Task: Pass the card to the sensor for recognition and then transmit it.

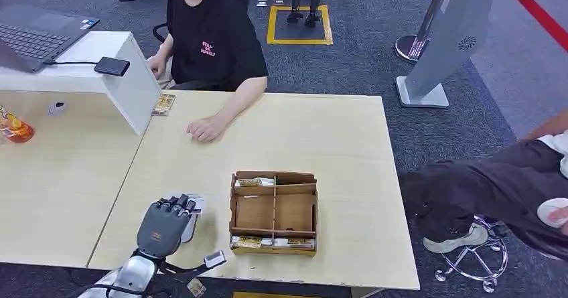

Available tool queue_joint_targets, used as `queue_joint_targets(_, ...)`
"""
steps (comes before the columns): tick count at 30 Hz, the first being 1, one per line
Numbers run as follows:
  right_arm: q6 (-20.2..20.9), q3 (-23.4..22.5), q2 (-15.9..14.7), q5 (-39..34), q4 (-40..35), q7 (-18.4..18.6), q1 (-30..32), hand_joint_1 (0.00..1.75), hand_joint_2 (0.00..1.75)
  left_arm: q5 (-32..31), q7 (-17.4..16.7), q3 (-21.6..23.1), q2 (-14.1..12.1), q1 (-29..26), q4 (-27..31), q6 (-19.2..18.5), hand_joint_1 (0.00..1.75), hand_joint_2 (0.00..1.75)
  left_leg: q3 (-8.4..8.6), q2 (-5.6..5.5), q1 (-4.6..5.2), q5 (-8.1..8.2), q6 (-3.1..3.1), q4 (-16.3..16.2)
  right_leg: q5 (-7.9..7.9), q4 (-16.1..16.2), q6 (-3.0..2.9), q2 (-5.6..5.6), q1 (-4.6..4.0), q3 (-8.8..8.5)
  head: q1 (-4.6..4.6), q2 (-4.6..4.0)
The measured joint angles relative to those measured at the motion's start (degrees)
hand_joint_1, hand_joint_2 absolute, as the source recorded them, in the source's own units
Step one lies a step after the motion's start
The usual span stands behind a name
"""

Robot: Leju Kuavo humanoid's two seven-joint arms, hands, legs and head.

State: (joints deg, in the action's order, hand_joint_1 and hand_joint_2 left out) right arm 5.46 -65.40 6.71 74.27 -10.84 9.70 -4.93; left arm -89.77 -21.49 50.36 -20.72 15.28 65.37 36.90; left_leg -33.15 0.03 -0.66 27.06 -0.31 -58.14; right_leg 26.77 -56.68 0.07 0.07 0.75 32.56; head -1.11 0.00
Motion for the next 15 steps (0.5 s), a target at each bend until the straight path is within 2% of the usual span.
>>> queue_joint_targets(15, 0.07, 0.02, 0.0, -0.04, 0.0, -0.07, -0.02, 0.0, 0.0, 0.0, 1.05, -0.94, -1.51, -0.11, -0.92, -1.4, 1.75, 1.75, 0.0, 0.0, 0.0, 0.0, 0.0, 0.0, 0.0, 0.0, 0.0, 0.0, 0.0, 0.0, 0.0, 0.0)
